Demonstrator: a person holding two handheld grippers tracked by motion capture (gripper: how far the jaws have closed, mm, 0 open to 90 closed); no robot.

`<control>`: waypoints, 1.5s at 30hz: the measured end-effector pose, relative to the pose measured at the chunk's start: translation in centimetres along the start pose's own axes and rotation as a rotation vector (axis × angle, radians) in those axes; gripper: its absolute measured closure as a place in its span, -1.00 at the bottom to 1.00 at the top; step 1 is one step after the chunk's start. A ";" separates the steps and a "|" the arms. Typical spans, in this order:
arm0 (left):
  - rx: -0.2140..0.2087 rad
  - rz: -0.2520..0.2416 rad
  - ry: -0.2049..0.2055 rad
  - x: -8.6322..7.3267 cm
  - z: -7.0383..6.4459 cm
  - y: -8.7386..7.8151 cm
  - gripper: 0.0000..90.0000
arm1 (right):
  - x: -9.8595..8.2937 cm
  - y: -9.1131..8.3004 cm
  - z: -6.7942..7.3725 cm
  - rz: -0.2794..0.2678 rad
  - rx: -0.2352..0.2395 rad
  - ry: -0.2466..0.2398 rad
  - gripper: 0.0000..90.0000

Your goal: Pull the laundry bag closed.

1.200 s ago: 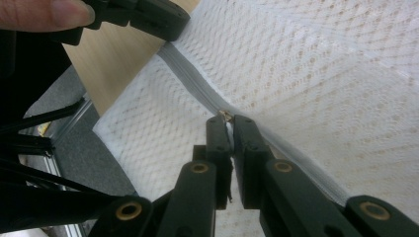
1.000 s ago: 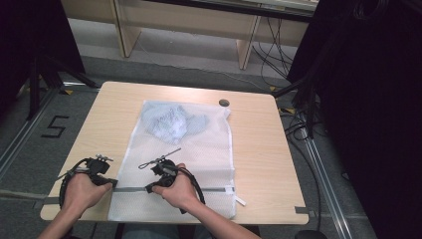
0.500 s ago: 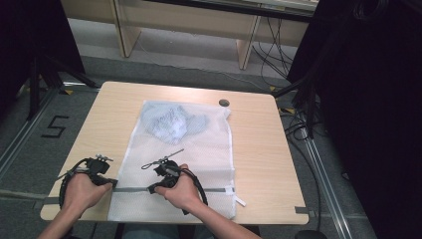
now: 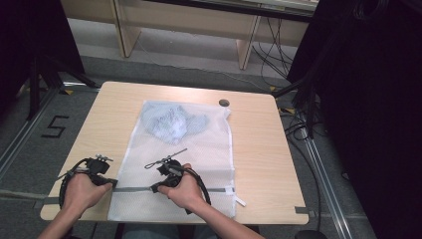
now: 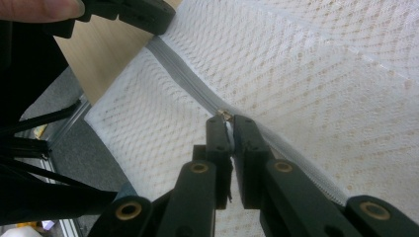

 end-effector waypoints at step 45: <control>-0.003 0.012 0.000 0.0 0.0 -0.1 1.00 | -0.7 -1.2 -1.0 -0.003 -0.002 0.010 0.93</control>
Point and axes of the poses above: each handheld gripper's, and its own axes: y roughly forward along the jaws, x roughly out of its top, z roughly to its left, the point moved 3 cm from there along y, roughly forward along the jaws, and after that the axes turned 7 degrees about y, right-handed, at the moved point
